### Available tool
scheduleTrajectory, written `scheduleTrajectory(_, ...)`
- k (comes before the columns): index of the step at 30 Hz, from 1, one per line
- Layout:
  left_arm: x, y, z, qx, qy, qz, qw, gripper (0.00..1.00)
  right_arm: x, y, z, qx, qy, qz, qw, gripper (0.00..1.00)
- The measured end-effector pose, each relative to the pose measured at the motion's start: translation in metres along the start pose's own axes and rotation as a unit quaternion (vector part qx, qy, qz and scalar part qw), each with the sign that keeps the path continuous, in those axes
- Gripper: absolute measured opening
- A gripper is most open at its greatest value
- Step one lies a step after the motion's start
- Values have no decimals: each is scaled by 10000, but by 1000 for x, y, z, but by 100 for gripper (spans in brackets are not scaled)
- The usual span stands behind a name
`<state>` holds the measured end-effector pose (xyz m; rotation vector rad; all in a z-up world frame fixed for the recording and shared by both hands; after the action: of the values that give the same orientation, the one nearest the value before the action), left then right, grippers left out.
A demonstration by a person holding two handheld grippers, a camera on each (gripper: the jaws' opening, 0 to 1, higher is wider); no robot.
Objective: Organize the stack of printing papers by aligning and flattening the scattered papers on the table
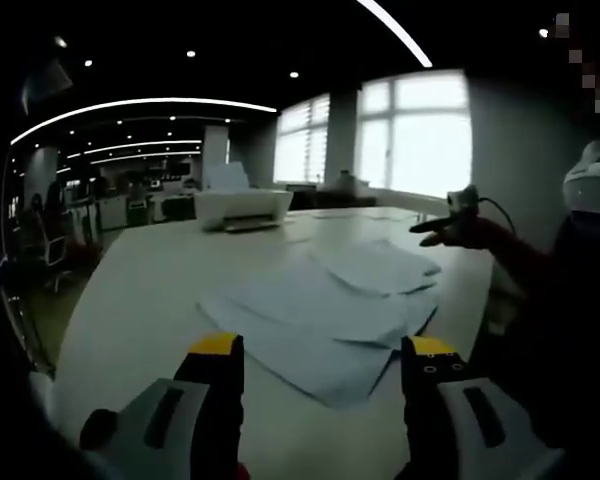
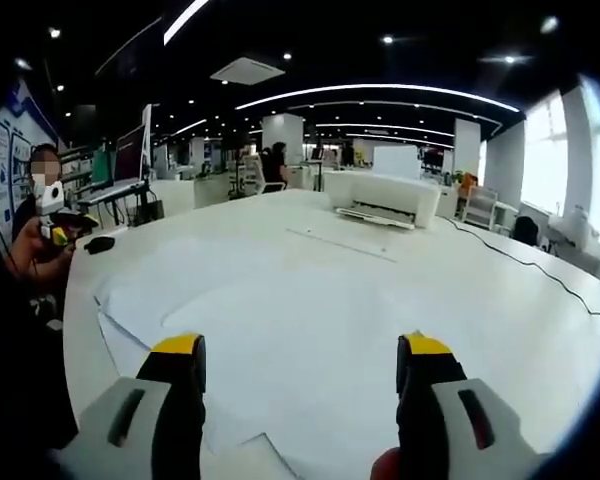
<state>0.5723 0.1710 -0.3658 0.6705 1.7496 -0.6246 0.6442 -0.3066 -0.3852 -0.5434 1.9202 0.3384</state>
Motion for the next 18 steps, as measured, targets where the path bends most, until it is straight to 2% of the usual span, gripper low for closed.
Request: scheduleTrajectory(18, 2, -1, 2, 53, -6, 10, 10000, 66, 1, -6, 7, 0, -36, 68, 10000, 73)
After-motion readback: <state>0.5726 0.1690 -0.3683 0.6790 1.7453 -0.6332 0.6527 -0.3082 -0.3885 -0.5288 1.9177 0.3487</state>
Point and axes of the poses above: the point that each gripper's makers call its tool centre point, and the gripper's own axes: z roughly forward along the fingers, y roughly to its left, x roughly out of its underside, the point moved 4 cm from there along -z, roughly backward along the fingers, and after that the axes turned 1 degree about -x, right-handed, at the moved point
